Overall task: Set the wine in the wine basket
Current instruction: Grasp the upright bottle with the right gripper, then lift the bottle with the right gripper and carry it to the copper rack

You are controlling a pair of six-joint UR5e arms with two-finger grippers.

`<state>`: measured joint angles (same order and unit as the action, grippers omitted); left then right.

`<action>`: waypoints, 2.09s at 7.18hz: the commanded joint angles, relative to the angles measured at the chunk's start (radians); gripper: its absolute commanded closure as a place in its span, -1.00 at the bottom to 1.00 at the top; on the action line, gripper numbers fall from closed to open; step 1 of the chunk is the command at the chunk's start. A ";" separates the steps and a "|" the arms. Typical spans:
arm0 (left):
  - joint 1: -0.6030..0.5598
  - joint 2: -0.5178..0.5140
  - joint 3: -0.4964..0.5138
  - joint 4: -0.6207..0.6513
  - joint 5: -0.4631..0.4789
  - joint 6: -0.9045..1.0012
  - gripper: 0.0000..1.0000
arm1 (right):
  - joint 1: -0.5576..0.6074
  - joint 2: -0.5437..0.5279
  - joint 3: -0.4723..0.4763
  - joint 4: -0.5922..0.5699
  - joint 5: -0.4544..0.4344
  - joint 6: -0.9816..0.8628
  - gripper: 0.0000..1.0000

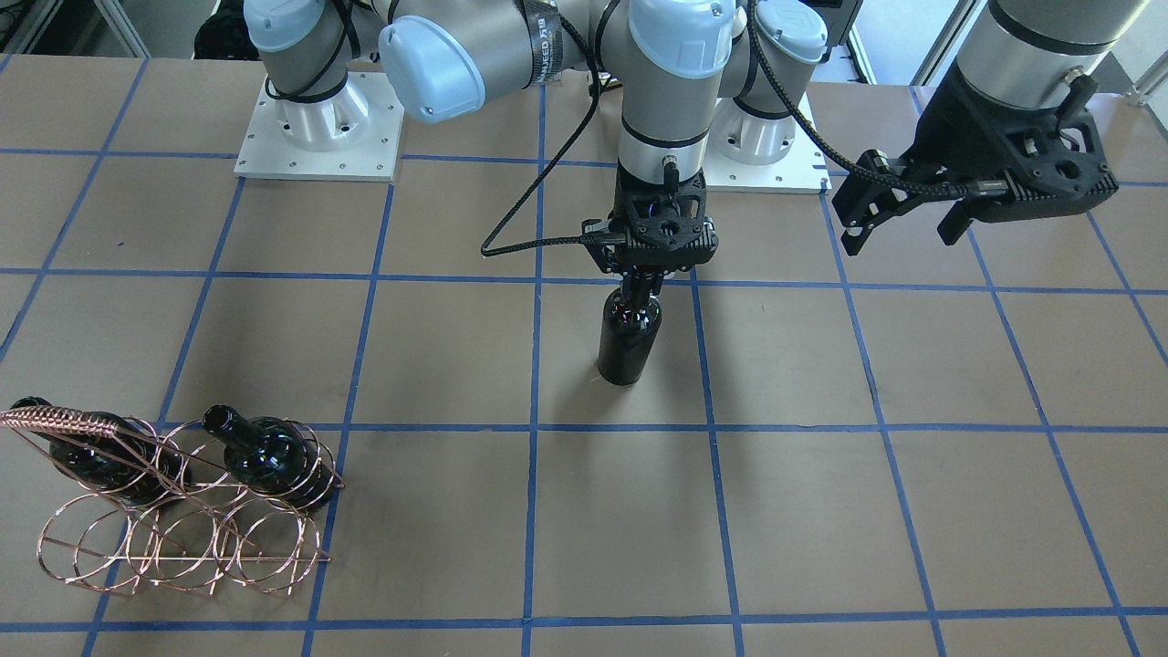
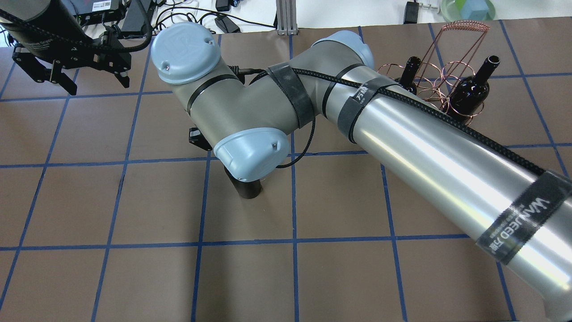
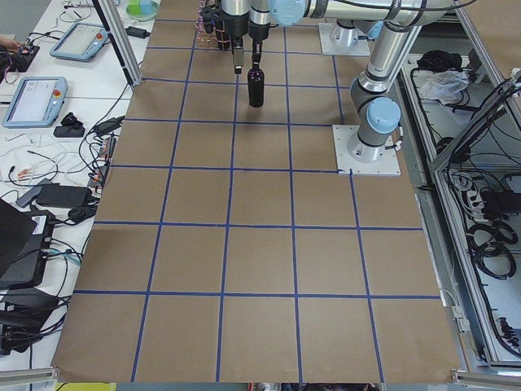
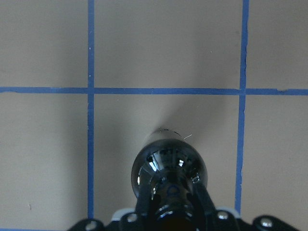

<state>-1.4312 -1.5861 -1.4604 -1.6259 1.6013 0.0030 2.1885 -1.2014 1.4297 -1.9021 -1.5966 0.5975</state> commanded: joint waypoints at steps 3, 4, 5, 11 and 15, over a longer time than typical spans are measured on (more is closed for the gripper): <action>0.000 0.000 0.000 0.000 0.000 0.000 -1.00 | -0.022 -0.029 -0.002 0.011 -0.002 0.001 0.79; 0.000 0.000 0.000 0.000 0.000 0.000 -1.00 | -0.067 -0.071 -0.002 0.070 -0.002 -0.004 0.79; 0.000 0.000 0.000 0.000 0.000 0.000 -1.00 | -0.135 -0.128 0.000 0.119 -0.002 -0.016 0.84; 0.002 0.000 0.000 0.000 0.000 0.000 -1.00 | -0.690 -0.386 -0.003 0.420 0.006 -0.705 0.94; 0.003 0.000 0.000 0.000 0.000 0.000 -1.00 | -0.843 -0.284 -0.099 0.368 0.055 -0.831 0.93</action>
<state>-1.4286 -1.5861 -1.4603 -1.6254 1.6015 0.0031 1.3549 -1.5437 1.3822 -1.5107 -1.5507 -0.2216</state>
